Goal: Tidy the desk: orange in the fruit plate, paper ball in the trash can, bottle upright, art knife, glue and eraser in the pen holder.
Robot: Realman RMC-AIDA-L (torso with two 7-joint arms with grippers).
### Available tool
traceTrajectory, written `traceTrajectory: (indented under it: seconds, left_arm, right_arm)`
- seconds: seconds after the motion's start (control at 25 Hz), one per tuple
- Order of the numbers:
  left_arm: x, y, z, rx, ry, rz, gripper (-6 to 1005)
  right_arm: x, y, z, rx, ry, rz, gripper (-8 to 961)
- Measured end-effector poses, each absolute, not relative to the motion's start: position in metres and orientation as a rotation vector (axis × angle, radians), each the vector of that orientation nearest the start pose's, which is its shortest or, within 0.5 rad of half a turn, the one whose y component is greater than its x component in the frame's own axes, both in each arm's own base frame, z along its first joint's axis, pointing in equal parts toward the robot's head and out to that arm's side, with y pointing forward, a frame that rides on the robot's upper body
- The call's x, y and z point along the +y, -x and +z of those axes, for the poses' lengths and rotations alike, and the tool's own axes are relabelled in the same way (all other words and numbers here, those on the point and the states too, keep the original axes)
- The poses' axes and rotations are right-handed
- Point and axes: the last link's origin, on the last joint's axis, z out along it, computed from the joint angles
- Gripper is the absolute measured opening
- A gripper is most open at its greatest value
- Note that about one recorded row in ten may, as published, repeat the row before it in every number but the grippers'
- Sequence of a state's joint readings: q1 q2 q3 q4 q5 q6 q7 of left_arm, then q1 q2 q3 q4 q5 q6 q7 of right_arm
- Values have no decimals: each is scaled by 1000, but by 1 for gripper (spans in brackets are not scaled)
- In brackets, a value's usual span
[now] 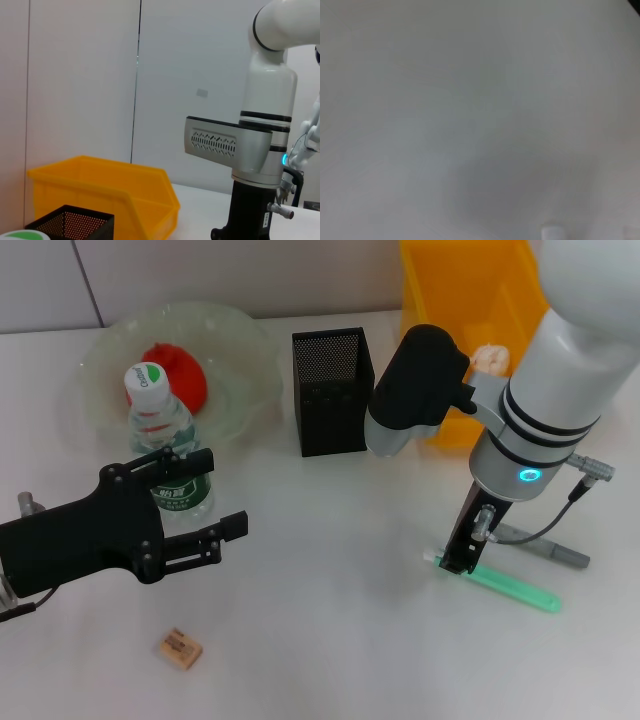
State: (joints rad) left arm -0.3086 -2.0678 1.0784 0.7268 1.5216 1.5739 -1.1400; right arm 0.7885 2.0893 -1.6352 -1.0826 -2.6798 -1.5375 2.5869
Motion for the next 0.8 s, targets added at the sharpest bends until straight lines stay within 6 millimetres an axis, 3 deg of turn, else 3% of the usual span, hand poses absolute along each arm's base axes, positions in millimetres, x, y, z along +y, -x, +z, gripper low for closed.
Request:
traceTrajectory:
  seconds: [0.8]
  left_arm:
    - [287, 257, -3, -312, 2659, -943, 812]
  right_arm:
    - [353, -175, -56, 722, 2653, -950, 155]
